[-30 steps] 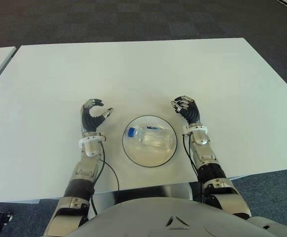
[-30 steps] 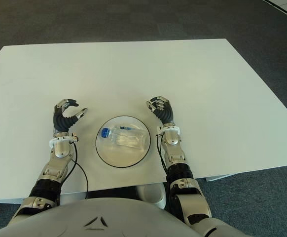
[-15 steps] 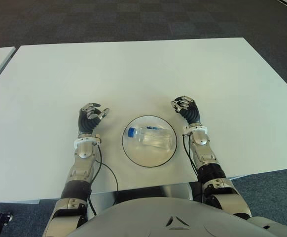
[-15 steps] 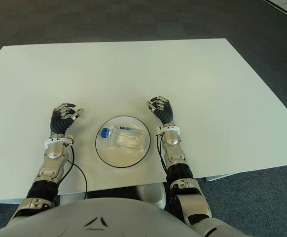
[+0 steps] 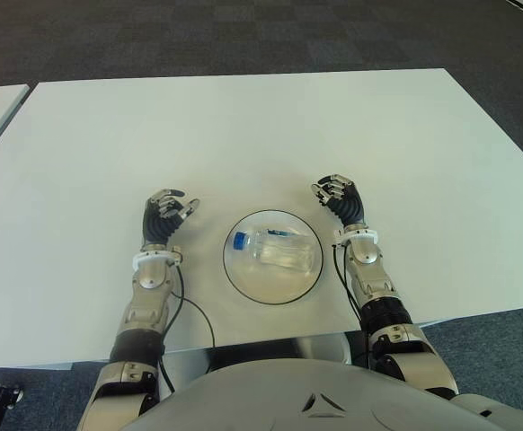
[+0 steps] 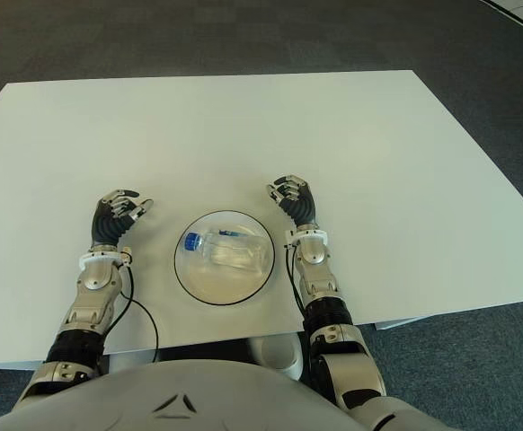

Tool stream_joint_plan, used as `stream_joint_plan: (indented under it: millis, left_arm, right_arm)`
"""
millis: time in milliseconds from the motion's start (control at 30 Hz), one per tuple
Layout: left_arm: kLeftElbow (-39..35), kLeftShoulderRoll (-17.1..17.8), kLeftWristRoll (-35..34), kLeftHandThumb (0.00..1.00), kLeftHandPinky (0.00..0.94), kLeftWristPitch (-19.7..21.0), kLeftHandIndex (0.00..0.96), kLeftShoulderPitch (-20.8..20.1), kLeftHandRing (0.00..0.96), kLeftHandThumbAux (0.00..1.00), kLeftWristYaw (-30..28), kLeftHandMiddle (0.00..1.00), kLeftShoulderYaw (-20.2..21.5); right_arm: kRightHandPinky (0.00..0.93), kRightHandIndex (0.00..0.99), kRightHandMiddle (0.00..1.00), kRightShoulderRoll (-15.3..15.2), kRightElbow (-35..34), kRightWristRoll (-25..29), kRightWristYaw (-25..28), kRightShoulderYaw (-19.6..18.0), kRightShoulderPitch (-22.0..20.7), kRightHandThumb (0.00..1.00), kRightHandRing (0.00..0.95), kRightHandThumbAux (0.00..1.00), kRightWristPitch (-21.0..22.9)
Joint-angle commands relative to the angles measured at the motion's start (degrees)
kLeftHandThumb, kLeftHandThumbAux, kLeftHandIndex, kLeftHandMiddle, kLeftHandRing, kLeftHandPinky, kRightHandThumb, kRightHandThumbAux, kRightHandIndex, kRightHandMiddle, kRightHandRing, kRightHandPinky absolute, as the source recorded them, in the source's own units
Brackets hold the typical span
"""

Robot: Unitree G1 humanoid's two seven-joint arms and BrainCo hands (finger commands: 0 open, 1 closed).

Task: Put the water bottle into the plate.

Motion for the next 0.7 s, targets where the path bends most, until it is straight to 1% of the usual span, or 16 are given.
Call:
stream_joint_plan:
  millis: [33, 200, 467, 700]
  left_arm:
    - [0.3, 0.9, -0.2, 0.707, 0.641, -0.5, 0.435, 1.0, 0.663, 0.717, -2.9, 0.676, -0.4]
    - [0.6, 1.8, 0.1, 0.705, 0.629, -1.0, 0.435, 0.9, 0.651, 0.717, -5.2, 0.662, -0.7]
    - [0.9, 2.0, 0.8, 0.702, 0.616, -0.8, 0.435, 0.7, 0.637, 0.717, -6.1, 0.644, -0.9]
    - [2.7, 1.9, -0.5, 0.701, 0.609, -1.2, 0.434, 0.0, 0.631, 0.717, -7.5, 0.637, -0.5]
  right_arm:
    - [0.614, 0.435, 0.634, 0.1, 0.5, 0.1, 0.3, 0.1, 0.4, 0.710, 0.644, 0.728, -0.4]
    - [0.608, 0.435, 0.634, 0.1, 0.6, 0.2, 0.4, 0.0, 0.4, 0.710, 0.642, 0.728, -0.4]
    - [0.596, 0.435, 0.635, 0.0, 0.5, 0.0, 0.3, 0.1, 0.4, 0.710, 0.643, 0.728, -0.2]
    - [0.613, 0.435, 0.638, 0.0, 0.8, 0.3, 0.6, 0.0, 0.3, 0.710, 0.647, 0.728, -0.4]
